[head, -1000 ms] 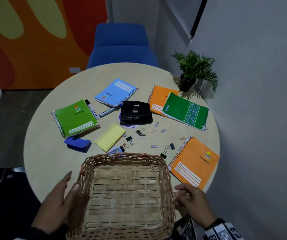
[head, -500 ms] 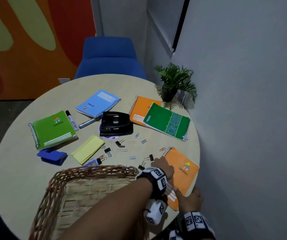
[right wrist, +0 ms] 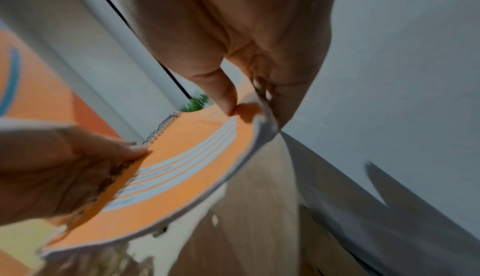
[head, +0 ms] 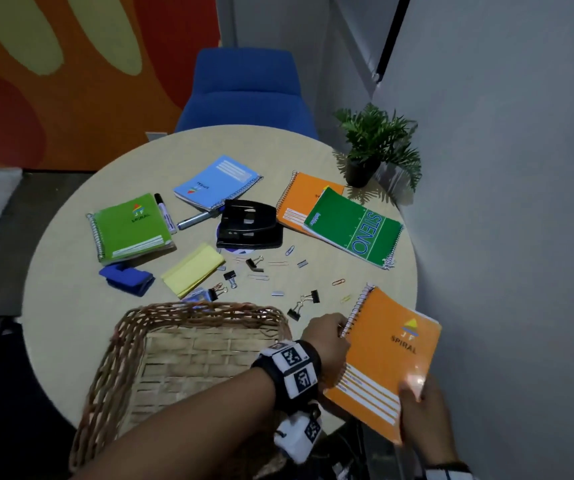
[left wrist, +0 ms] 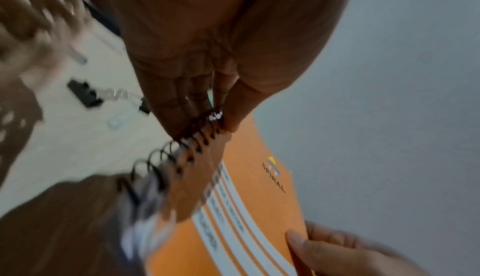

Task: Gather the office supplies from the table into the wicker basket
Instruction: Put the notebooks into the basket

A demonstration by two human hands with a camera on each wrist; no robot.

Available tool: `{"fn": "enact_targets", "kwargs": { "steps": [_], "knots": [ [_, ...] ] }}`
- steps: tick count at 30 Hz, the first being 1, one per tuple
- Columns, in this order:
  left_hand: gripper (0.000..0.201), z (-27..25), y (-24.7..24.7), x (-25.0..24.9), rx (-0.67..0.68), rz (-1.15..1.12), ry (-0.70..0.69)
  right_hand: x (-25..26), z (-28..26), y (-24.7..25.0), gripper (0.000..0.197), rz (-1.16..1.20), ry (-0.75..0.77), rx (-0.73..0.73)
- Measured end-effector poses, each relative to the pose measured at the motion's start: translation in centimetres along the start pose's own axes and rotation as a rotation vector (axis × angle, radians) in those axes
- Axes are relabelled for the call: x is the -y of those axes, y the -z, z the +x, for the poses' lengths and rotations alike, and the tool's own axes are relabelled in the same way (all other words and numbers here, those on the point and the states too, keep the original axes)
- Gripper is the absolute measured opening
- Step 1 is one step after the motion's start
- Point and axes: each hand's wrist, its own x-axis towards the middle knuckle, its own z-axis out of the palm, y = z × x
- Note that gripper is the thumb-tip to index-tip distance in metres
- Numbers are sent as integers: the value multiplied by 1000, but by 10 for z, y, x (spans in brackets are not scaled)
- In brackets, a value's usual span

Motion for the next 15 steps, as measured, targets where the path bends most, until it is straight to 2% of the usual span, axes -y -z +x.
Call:
{"fn": "enact_targets", "kwargs": {
  "steps": [2, 4, 8, 10, 13, 15],
  "knots": [
    [28, -30, 25, 14, -78, -161, -91, 30, -20, 13, 26, 36, 119, 47],
    [33, -59, 50, 40, -160, -281, -126, 64, -45, 13, 23, 34, 278, 164],
    [54, -105, 90, 108, -279, -274, -89, 101, -75, -32, 28, -162, 489, 339],
    [56, -115, 98, 137, -257, -216, -28, 107, -81, -67, 31, -318, 508, 385],
    [58, -115, 96, 165, -223, -154, 36, 110, -87, -109, 40, -491, 419, 425],
    [58, -113, 91, 172, -203, -145, 40, 113, -91, -122, 37, -610, 370, 407]
  ]
}}
